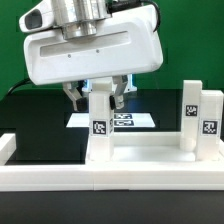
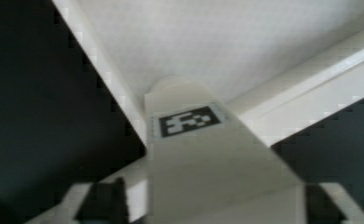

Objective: Assemble desk

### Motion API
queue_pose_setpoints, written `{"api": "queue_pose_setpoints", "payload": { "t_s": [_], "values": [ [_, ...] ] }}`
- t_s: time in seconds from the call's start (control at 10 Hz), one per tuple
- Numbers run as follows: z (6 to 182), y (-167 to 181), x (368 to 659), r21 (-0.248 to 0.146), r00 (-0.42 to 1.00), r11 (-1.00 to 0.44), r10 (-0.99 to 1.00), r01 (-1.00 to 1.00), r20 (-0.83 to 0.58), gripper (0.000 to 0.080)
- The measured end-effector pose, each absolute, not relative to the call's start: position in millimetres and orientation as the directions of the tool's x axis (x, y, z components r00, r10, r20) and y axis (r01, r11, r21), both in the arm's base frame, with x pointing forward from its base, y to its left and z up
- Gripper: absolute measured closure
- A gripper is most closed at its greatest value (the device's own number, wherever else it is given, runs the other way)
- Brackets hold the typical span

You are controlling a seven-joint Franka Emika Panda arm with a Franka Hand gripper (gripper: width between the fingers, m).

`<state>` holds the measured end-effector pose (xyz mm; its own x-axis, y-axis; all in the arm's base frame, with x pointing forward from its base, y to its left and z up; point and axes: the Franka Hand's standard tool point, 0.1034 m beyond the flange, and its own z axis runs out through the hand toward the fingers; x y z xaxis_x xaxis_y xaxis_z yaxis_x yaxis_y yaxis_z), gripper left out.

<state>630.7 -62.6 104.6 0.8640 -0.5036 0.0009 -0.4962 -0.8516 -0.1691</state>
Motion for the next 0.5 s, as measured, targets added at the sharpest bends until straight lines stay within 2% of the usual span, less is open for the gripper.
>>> {"api": "queue_pose_setpoints", "payload": {
  "t_s": [0.1, 0.2, 0.4, 0.5],
  "values": [
    [104.6, -63.2, 630.6, -0.168, 0.830, -0.817, -0.558, -0.551, -0.010, 0.0454],
    [104.6, -63.4, 630.6, -0.167, 0.778, -0.765, -0.628, -0.622, -0.024, 0.0505],
    [104.7, -63.7, 630.6, -0.160, 0.664, -0.650, -0.746, -0.743, -0.051, 0.0505],
    [104.7, -62.1, 630.6, -0.147, 0.529, -0.515, -0.846, -0.844, -0.074, 0.0505]
  ]
}}
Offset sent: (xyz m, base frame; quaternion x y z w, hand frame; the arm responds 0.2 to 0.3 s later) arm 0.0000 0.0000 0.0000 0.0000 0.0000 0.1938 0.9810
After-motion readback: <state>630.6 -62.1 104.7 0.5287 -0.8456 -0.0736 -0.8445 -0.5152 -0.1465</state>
